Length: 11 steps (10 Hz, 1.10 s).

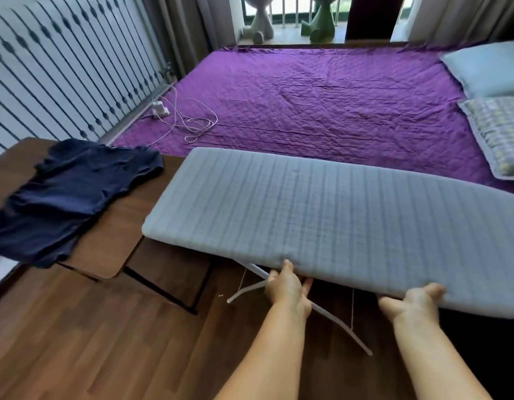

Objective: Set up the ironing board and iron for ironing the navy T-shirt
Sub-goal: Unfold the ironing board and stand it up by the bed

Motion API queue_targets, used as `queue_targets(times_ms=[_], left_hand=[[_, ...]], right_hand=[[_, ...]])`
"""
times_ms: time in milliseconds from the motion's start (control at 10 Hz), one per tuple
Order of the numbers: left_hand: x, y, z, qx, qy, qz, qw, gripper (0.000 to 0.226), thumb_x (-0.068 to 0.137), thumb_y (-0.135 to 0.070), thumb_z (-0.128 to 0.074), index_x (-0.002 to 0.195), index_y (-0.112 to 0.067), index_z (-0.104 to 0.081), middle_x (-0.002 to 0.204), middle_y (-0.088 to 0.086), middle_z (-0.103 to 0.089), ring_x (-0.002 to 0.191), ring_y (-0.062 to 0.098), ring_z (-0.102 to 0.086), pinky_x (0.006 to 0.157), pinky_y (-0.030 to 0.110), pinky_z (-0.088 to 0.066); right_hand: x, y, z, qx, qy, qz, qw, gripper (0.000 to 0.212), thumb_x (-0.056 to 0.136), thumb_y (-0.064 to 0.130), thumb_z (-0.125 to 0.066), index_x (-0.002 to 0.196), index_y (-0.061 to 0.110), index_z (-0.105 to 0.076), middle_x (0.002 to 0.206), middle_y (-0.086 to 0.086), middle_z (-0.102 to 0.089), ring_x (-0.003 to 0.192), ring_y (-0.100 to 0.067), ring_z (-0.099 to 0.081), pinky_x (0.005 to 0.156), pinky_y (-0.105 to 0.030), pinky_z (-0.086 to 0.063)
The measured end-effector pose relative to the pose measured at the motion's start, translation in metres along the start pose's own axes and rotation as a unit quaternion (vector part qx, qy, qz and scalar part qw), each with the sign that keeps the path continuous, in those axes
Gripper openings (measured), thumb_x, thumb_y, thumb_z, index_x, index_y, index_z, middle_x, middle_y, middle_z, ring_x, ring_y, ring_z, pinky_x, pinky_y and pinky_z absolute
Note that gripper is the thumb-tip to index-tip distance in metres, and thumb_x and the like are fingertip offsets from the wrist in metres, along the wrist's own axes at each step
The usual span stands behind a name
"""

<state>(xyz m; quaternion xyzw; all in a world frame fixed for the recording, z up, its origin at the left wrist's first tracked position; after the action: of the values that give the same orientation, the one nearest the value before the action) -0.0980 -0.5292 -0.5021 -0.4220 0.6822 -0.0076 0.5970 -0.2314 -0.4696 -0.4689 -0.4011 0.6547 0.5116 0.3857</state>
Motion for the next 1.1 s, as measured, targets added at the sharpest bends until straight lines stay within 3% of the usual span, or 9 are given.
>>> queue_targets(times_ms=[100, 200, 300, 500, 600, 700, 900, 1000, 1100], left_hand=[[0.002, 0.002, 0.002, 0.014, 0.0, 0.0, 1.0, 0.033, 0.096, -0.012, -0.051, 0.128, -0.007, -0.05, 0.114, 0.014, -0.055, 0.104, 0.028, -0.056, 0.091, 0.051, -0.051], [0.005, 0.009, 0.001, 0.024, 0.002, 0.009, 1.0, 0.036, 0.096, -0.01, -0.051, 0.132, -0.006, -0.047, 0.121, 0.016, -0.054, 0.107, 0.028, -0.055, 0.092, 0.052, -0.051], [0.002, 0.013, -0.006, 0.032, 0.002, 0.004, 0.999, 0.039, 0.096, -0.009, -0.049, 0.134, -0.007, -0.044, 0.13, 0.017, -0.051, 0.119, 0.032, -0.053, 0.095, 0.054, -0.049], [-0.009, 0.014, -0.007, 0.037, -0.002, -0.006, 0.999, 0.042, 0.096, -0.009, -0.05, 0.137, -0.006, -0.042, 0.12, 0.016, -0.056, 0.114, 0.031, -0.057, 0.097, 0.053, -0.049], [-0.013, 0.018, -0.006, 0.038, 0.003, -0.009, 0.999, 0.041, 0.095, -0.014, -0.054, 0.133, -0.004, -0.045, 0.1, 0.013, -0.057, 0.105, 0.027, -0.058, 0.096, 0.05, -0.05], [-0.023, 0.03, -0.003, 0.059, 0.018, 0.008, 0.998, 0.04, 0.093, -0.02, -0.058, 0.127, -0.001, -0.049, 0.117, 0.018, -0.06, 0.106, 0.028, -0.061, 0.095, 0.043, -0.051], [-0.057, 0.077, -0.022, 0.138, 0.106, 0.072, 0.982, 0.035, 0.093, -0.023, -0.057, 0.119, 0.0, -0.052, 0.101, 0.013, -0.06, 0.091, 0.025, -0.063, 0.086, 0.036, -0.051], [-0.081, 0.101, -0.04, 0.189, 0.161, 0.081, 0.965, 0.027, 0.095, -0.025, -0.053, 0.108, -0.002, -0.056, 0.088, 0.009, -0.06, 0.082, 0.022, -0.062, 0.085, 0.037, -0.05], [-0.096, 0.12, -0.06, 0.228, 0.202, 0.082, 0.949, 0.02, 0.095, -0.025, -0.052, 0.094, -0.006, -0.058, 0.083, 0.007, -0.06, 0.081, 0.02, -0.062, 0.082, 0.037, -0.051]], right_hand=[[0.024, 0.006, 0.004, 0.189, -0.038, -0.015, 0.981, 0.056, 0.093, 0.019, -0.056, 0.142, 0.023, -0.029, 0.153, -0.016, -0.027, 0.134, -0.035, -0.037, 0.103, -0.039, -0.037], [0.035, 0.014, 0.011, 0.056, -0.032, 0.059, 0.996, 0.06, 0.094, 0.056, -0.036, 0.143, 0.021, -0.033, 0.148, 0.0, -0.039, 0.131, -0.022, -0.045, 0.103, -0.044, -0.04], [0.034, 0.023, 0.01, 0.018, -0.045, 0.09, 0.995, 0.064, 0.094, 0.058, -0.035, 0.143, 0.017, -0.033, 0.146, -0.003, -0.042, 0.128, -0.025, -0.048, 0.104, -0.045, -0.04], [0.035, 0.024, 0.019, 0.054, -0.003, 0.068, 0.996, 0.058, 0.091, 0.058, -0.041, 0.132, 0.017, -0.046, 0.132, -0.005, -0.055, 0.118, -0.027, -0.056, 0.1, -0.048, -0.046], [0.044, 0.028, 0.026, 0.066, 0.056, 0.028, 0.996, 0.056, 0.087, 0.059, -0.049, 0.128, 0.021, -0.051, 0.127, -0.004, -0.059, 0.111, -0.027, -0.06, 0.089, -0.046, -0.053], [0.056, 0.031, 0.041, 0.079, 0.094, 0.017, 0.992, 0.056, 0.088, 0.052, -0.053, 0.133, 0.018, -0.048, 0.126, -0.01, -0.06, 0.109, -0.03, -0.061, 0.068, -0.046, -0.054], [0.042, 0.047, 0.07, 0.045, 0.1, 0.058, 0.992, 0.058, 0.095, 0.044, -0.047, 0.141, 0.01, -0.038, 0.138, -0.013, -0.048, 0.128, -0.029, -0.048, 0.096, -0.037, -0.042], [0.034, 0.068, 0.094, 0.033, 0.063, 0.107, 0.992, 0.044, 0.094, 0.041, -0.048, 0.125, 0.01, -0.051, 0.109, -0.007, -0.057, 0.098, -0.02, -0.059, 0.077, -0.029, -0.046], [0.036, 0.092, 0.115, 0.056, 0.037, 0.134, 0.989, 0.031, 0.094, 0.041, -0.048, 0.1, 0.013, -0.059, 0.09, -0.001, -0.058, 0.078, -0.013, -0.057, 0.065, -0.026, -0.045]])
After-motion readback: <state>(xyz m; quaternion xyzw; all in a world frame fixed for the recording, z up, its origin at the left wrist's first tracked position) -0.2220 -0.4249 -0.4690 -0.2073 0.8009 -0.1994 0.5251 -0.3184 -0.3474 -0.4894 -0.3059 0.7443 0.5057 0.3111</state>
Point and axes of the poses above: each hand's wrist, its own x-axis towards the middle knuckle, its own z-axis out of the back of the hand, y = z × x, the point moved 2 cm from there along x, towards the middle knuckle
